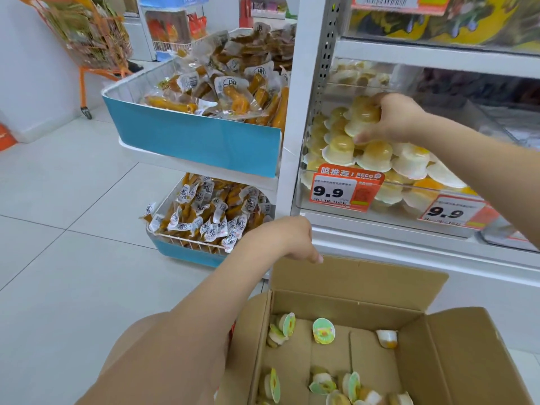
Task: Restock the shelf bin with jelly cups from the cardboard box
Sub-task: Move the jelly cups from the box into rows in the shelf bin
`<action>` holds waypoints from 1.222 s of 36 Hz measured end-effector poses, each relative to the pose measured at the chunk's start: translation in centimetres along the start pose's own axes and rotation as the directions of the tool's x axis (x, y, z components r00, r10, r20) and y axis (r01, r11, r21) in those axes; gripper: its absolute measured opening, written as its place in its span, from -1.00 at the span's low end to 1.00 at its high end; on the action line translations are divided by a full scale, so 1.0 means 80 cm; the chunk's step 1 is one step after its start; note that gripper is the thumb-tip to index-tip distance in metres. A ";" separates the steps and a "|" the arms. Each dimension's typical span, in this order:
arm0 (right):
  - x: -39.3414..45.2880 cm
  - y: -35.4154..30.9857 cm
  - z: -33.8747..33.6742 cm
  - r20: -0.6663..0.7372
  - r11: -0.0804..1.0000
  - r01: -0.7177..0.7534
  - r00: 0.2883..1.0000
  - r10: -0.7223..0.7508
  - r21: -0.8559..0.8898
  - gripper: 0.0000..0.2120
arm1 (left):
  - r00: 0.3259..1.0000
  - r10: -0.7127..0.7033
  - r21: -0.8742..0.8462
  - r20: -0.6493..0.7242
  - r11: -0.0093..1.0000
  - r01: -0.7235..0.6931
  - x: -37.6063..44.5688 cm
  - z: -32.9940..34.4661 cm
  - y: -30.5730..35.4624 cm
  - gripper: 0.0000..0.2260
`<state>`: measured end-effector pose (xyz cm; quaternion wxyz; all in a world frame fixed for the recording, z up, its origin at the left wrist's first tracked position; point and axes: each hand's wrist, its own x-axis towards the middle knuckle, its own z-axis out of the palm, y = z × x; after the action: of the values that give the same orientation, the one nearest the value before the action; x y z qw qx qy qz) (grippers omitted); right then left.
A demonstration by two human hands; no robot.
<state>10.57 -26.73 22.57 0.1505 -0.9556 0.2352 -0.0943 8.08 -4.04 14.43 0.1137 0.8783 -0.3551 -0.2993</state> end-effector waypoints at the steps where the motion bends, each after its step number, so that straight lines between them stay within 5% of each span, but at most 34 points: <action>1: 0.002 0.001 0.002 0.013 1.000 -0.003 1.000 0.003 -0.007 -0.21 | 1.000 0.002 0.001 -0.004 1.000 -0.002 0.000 0.001 0.000 -0.55; 10: 0.005 0.012 0.009 0.016 1.000 0.010 1.000 -0.010 -0.004 -0.19 | 1.000 -0.020 0.011 0.004 1.000 0.020 0.006 0.005 -0.004 -0.55; 13: -0.024 0.010 0.003 -0.167 0.990 0.086 0.984 -0.066 0.114 -0.30 | 0.999 -0.041 0.024 0.003 0.999 0.040 0.009 0.011 -0.006 -0.54; 17: -0.112 0.021 0.012 -0.456 0.924 0.291 0.876 -0.153 0.249 -0.58 | 0.998 -0.062 -0.013 -0.025 0.998 0.062 0.021 0.044 -0.009 -0.58; 20: -0.185 0.058 0.062 -0.500 0.889 0.378 0.840 -0.213 0.257 -0.74 | 0.997 -0.053 -0.076 -0.047 0.996 0.049 0.030 0.098 -0.016 -0.70; 22: -0.233 0.089 0.117 -0.379 0.895 0.322 0.905 -0.194 0.309 -0.73 | 1.000 -0.012 -0.016 0.005 1.000 0.012 0.033 0.140 -0.024 -0.68; 25: -0.296 0.137 0.205 0.060 0.927 0.077 0.993 -0.106 0.366 -0.56 | 0.986 0.018 0.100 0.168 0.994 -0.036 0.037 0.195 -0.041 -0.66; 27: -0.325 0.167 0.257 0.360 0.951 -0.082 0.932 -0.033 0.299 -0.48 | 0.969 -0.007 0.109 0.249 0.994 -0.021 0.041 0.229 -0.057 -0.65; 30: -0.356 0.195 0.315 0.604 0.976 -0.157 0.796 0.032 0.154 -0.41 | 0.949 -0.066 0.104 0.308 0.994 0.035 0.046 0.277 -0.085 -0.61; 35: -0.378 0.208 0.378 0.770 0.987 -0.149 0.636 0.045 0.065 -0.37 | 0.904 -0.139 0.209 0.405 0.976 0.056 0.056 0.335 -0.112 -0.59; 44: -0.354 0.204 0.452 0.790 0.999 -0.025 0.613 -0.015 0.038 -0.46 | 0.887 -0.268 0.625 0.377 0.780 -0.030 0.090 0.395 -0.121 -0.65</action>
<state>-11.89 -18.16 -19.77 0.2603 -0.8954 0.1455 0.3308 -1.60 -1.65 -17.89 -0.2825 0.7952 -0.3913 -0.3671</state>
